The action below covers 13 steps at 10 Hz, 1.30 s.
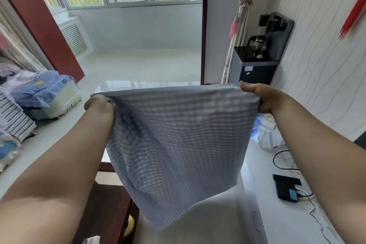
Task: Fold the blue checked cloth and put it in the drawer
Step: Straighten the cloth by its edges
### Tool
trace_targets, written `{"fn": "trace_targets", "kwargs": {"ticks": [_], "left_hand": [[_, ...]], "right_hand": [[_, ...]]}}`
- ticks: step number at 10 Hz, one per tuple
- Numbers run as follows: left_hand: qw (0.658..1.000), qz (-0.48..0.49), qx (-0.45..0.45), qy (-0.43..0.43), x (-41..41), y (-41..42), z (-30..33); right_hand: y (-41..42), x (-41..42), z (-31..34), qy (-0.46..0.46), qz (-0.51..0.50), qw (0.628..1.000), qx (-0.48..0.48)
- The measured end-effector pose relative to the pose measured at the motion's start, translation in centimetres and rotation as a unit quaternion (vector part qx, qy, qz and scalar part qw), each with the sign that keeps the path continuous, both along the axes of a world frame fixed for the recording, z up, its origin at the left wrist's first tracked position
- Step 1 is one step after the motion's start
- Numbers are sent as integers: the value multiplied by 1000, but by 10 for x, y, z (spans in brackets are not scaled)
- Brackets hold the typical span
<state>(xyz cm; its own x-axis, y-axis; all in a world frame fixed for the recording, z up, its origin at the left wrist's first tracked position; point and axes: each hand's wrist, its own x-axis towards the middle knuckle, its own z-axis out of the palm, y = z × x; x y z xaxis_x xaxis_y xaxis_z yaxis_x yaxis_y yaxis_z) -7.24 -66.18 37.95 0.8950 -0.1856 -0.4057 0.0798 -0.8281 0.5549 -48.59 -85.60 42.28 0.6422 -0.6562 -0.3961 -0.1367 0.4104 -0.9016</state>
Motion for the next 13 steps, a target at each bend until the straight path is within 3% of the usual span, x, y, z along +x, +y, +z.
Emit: {"fn": "trace_targets", "kwargs": {"ticks": [1, 2, 3, 4, 5, 6, 7, 8, 9, 10, 11, 12, 13], "left_hand": [[885, -340, 218, -231, -48, 21, 13], [842, -353, 298, -277, -61, 6, 22], [944, -195, 174, -201, -66, -13, 26], [960, -204, 91, -168, -62, -26, 28], [900, -298, 119, -295, -89, -38, 50], [954, 34, -296, 16, -86, -61, 66], [870, 146, -457, 114, -93, -72, 67], [872, 80, -463, 136, -127, -67, 69], [882, -33, -441, 162, -158, -61, 63], [888, -76, -421, 169, -176, -57, 48], [867, -127, -437, 204, -192, -45, 36], [854, -134, -449, 224, -199, -33, 30], [843, -134, -486, 187, -207, -24, 33]], "right_hand": [[-7, 21, -20, 44, -145, 988, 22], [-10, 37, -37, 59, -242, 968, 24], [-8, 39, -44, 47, -302, 951, 34], [4, 39, -36, -30, -372, 924, 79], [17, 46, -28, -133, -422, 885, 144], [43, 57, -15, -140, -398, 896, 142], [76, 66, -5, 9, -276, 953, -121], [106, 74, 1, 102, -87, 906, -401], [124, 80, -1, 158, 81, 877, -447], [132, 82, 1, 228, 214, 806, -503], [132, 78, -2, 242, 232, 798, -501], [131, 74, -11, 243, 173, 787, -540], [138, 68, -19, 205, 104, 711, -664]]}}
